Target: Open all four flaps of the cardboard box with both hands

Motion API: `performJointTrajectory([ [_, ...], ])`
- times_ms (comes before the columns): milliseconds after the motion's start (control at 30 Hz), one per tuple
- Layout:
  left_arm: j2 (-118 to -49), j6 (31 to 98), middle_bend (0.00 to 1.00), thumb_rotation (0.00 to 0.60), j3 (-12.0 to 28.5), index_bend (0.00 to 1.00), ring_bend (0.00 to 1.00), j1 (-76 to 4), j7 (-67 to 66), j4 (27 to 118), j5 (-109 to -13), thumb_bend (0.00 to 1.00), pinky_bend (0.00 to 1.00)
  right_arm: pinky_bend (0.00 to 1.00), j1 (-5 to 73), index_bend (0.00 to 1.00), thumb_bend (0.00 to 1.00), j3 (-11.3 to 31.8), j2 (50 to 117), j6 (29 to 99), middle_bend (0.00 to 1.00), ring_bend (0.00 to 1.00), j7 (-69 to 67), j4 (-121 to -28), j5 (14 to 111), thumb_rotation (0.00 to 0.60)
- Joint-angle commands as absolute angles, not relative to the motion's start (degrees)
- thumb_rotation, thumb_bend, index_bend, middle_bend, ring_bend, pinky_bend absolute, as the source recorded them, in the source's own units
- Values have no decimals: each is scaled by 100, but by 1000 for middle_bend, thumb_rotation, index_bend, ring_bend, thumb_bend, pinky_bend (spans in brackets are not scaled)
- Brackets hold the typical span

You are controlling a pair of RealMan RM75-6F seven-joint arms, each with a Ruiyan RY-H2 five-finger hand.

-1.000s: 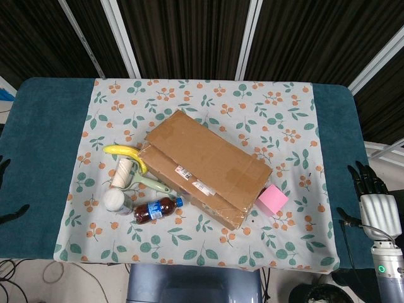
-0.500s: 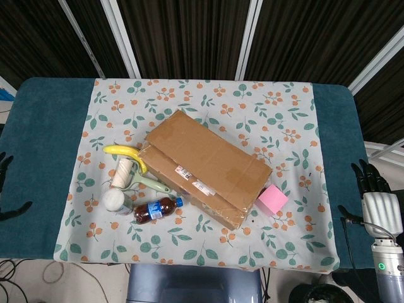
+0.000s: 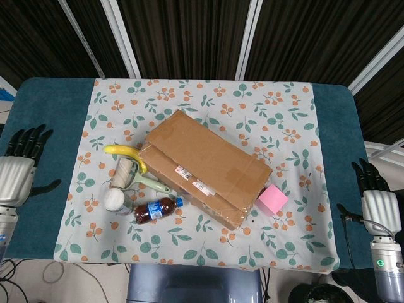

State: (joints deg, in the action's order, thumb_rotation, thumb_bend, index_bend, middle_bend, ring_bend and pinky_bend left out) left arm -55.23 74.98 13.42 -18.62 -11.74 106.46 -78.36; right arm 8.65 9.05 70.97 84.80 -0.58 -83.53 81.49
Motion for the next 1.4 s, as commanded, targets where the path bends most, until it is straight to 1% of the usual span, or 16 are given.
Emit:
performJointTrajectory([
  [33, -5530, 7055, 0, 600, 1617, 0, 0, -2329, -1593, 10889, -7451, 102, 2, 206, 861, 0, 220, 931, 7091, 8456, 0, 0, -106, -8366, 8093, 600],
  [300, -5884, 6322, 0, 600, 1922, 0, 0, -3291, -2467, 10959, -6676, 105, 2, 206, 859, 0, 219, 978, 7079, 8366, 0, 0, -227, -8432, 7948, 600],
  [600, -6388, 5999, 0, 600, 2059, 0, 0, -4110, -3119, 10785, -5890, 106, 2, 206, 864, 0, 218, 1039, 7077, 8284, 0, 0, -356, -8470, 7805, 600],
  [767, -6676, 5886, 0, 600, 2034, 0, 0, -4503, -3394, 10608, -5594, 107, 2, 206, 861, 0, 219, 1066, 7068, 8257, 0, 0, -402, -8487, 7745, 600],
  [900, -6840, 5828, 0, 600, 1984, 0, 0, -4731, -3553, 10494, -5474, 123, 2, 206, 860, 0, 219, 1076, 7064, 8242, 0, 0, -426, -8502, 7721, 600],
  [1200, -7221, 5760, 0, 600, 1936, 0, 0, -5222, -3771, 10129, -5180, 125, 2, 206, 857, 0, 219, 1094, 7051, 8207, 0, 0, -500, -8539, 7678, 600],
  [1400, -7530, 5666, 0, 600, 1908, 0, 0, -5592, -3885, 9826, -5080, 154, 3, 206, 860, 0, 219, 1101, 7040, 8160, 0, 0, -562, -8553, 7643, 600],
])
